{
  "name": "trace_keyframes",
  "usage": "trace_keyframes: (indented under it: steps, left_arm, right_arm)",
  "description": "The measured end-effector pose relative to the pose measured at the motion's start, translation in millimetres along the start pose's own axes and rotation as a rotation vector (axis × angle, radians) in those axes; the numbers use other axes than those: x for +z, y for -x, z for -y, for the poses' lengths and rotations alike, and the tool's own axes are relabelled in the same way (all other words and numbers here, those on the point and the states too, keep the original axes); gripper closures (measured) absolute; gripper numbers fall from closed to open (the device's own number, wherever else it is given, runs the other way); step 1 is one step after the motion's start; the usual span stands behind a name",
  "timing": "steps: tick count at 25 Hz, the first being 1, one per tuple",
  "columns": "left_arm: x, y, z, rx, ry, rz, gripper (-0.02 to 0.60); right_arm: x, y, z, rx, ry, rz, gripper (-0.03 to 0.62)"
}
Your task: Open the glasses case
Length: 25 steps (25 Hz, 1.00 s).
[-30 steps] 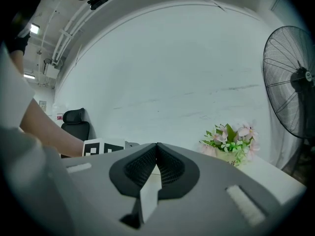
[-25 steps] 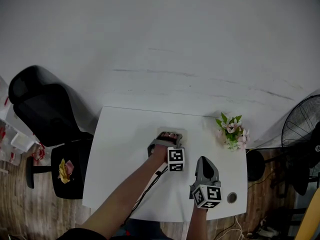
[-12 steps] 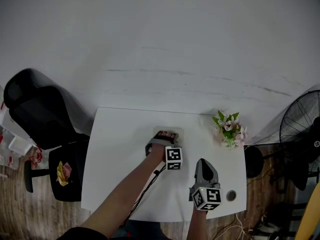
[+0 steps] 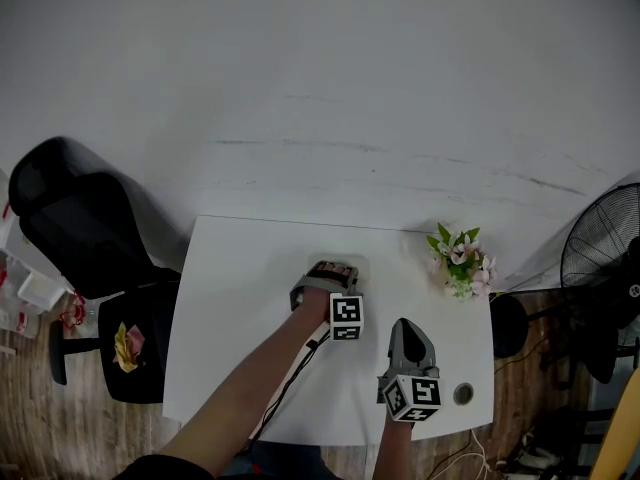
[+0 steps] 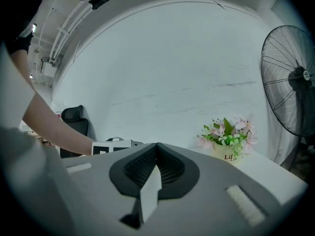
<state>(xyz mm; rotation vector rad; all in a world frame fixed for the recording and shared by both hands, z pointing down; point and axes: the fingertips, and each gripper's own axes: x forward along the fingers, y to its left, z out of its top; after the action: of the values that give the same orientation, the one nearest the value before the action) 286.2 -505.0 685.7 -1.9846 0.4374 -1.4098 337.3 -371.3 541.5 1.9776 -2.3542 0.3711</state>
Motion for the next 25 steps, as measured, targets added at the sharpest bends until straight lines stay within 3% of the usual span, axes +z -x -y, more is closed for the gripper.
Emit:
trace_keyframes:
  steps: [7, 19, 25]
  left_arm:
    - [-1, 6, -15, 0.044, 0.002, 0.01, 0.546]
    - [-15, -2, -54, 0.101, 0.073, -0.018, 0.555]
    - [-18, -8, -62, 0.109, 0.058, -0.028, 0.557]
  right_arm:
    - [2, -1, -2, 0.004, -0.001, 0.004, 0.582]
    - [-3, 3, -1, 0.011, -0.002, -0.011, 0.582]
    - [-6, 8, 1, -0.001, -0.001, -0.022, 0.582]
